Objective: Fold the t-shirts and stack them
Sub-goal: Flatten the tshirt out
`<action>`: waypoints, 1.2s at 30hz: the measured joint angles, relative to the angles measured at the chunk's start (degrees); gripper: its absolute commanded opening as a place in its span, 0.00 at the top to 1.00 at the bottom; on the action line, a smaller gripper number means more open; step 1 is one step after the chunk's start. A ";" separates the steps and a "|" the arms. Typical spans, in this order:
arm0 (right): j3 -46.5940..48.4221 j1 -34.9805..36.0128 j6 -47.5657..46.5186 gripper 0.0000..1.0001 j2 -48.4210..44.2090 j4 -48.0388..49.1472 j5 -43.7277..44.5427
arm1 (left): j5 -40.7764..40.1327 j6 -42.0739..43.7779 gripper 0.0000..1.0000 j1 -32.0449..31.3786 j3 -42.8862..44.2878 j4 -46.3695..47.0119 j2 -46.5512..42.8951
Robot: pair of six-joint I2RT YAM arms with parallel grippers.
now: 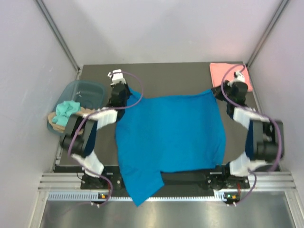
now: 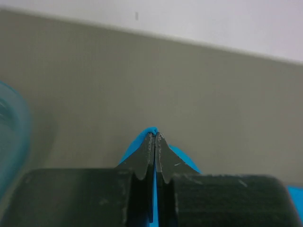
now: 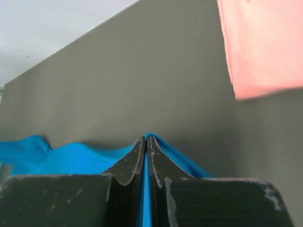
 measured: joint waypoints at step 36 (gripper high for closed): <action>14.32 -6.93 -5.51 1.00 -9.44 -34.62 15.63 | 20.46 -11.43 0.39 -9.49 15.74 -31.45 8.87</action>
